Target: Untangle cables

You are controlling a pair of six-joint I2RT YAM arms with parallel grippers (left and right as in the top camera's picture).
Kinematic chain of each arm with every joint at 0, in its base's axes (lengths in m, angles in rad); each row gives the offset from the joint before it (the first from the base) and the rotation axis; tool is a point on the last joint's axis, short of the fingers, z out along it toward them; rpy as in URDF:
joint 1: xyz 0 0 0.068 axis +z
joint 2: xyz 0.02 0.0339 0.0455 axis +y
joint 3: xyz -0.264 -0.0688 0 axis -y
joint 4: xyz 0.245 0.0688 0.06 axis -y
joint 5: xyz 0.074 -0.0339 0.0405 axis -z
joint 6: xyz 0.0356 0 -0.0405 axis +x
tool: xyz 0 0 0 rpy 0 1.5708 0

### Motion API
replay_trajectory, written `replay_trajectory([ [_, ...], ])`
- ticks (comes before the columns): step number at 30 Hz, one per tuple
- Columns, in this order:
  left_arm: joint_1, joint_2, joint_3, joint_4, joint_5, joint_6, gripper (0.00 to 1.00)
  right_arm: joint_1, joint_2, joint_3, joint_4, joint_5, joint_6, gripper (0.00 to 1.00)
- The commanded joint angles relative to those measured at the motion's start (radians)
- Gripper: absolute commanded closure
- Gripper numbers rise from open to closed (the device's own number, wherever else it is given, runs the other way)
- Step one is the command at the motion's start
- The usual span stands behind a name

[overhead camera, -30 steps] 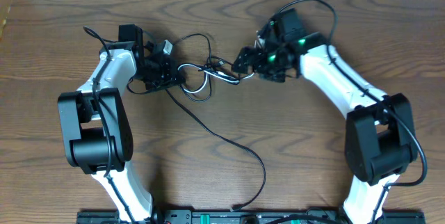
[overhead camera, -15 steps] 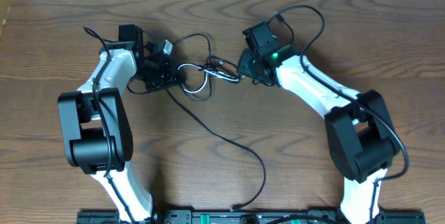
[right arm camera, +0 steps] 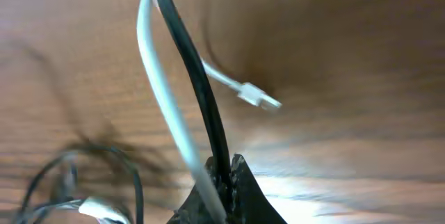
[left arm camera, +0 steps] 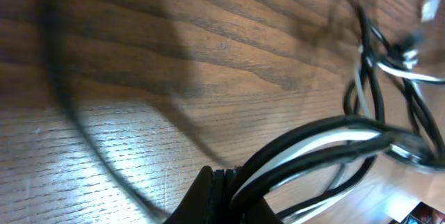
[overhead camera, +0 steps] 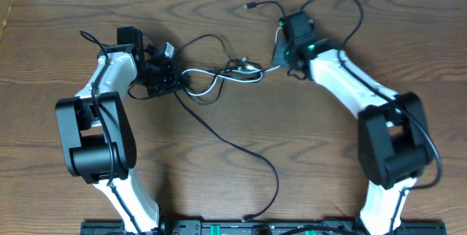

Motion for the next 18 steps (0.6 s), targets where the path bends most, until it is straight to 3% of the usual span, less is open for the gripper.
replay_trajectory([
  [1,0.015,-0.015,0.019,-0.003,-0.021,-0.016,0.92,-0.063,-0.098,0.025,0.0,-0.011,-0.064,0.99],
  [5,0.015,-0.015,0.019,-0.004,-0.045,-0.016,0.93,-0.121,-0.135,0.025,0.0,-0.152,-0.064,0.99],
  [18,0.015,-0.015,0.018,-0.004,-0.047,-0.016,0.93,-0.257,-0.137,0.025,-0.056,-0.237,-0.005,0.99],
])
